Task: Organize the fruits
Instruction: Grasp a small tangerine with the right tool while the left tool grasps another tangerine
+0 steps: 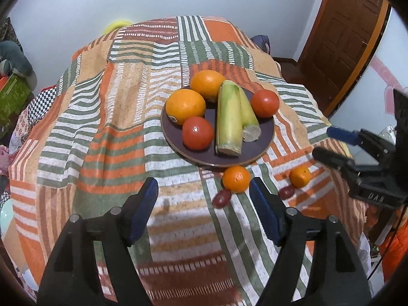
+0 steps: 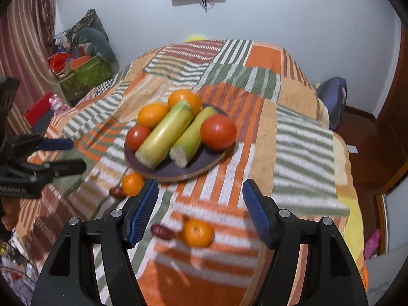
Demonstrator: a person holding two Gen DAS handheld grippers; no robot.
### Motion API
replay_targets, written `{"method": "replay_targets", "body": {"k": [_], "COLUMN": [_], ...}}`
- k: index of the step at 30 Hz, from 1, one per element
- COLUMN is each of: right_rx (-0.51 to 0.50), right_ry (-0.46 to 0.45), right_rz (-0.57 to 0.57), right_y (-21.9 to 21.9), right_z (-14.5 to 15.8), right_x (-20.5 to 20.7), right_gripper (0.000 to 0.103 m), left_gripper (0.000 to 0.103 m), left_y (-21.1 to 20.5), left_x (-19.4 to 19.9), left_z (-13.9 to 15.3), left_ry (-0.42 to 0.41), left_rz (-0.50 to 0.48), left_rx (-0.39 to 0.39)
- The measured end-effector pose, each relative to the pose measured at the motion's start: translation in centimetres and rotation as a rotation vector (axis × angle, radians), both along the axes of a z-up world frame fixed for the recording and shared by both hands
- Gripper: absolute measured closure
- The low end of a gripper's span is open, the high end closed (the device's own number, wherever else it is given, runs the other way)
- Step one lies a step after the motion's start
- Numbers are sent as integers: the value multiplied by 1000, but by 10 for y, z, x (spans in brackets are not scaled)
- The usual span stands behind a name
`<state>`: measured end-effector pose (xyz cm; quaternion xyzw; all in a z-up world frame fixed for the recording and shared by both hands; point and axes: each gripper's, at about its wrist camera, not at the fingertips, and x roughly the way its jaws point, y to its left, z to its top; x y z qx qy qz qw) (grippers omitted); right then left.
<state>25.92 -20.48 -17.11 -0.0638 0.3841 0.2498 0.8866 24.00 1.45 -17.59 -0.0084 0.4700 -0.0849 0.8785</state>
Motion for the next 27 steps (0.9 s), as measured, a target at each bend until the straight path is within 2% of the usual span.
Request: {"method": "replay_targets", "body": {"k": [8,10,12,15,21,23,27], "right_rx": [3,8,8,6,13,12,32], "right_ry": [67,79,102,125,148,151,162], "right_rz": [-12,-15,-8,-4,1,4,23], "right_y": [-12,-13,-13,-12,-11,-10,-10], "right_z": [-25,-30,-36,-44,-53,-56,-59], "right_x": [-15,-18,-18,-17,-11,-9,-7], "right_gripper": [38,42,54,59,62,62,71], "left_gripper": [29,29,29,29,29,33,40], "left_y": [-9,-11,-15,-22,-36,-38,-42], "left_x": [-13,-12,-11,-9,0,4,12], "left_z": [-13,-17,-23,-27,-34,-36,-40], "left_ry": [42,54,62,70,76,81,87], "left_rz": [-21,-24,-32,-48,-75,-76,-83], "left_rx": [-5,-11,-12,-8,6,3,-11]}}
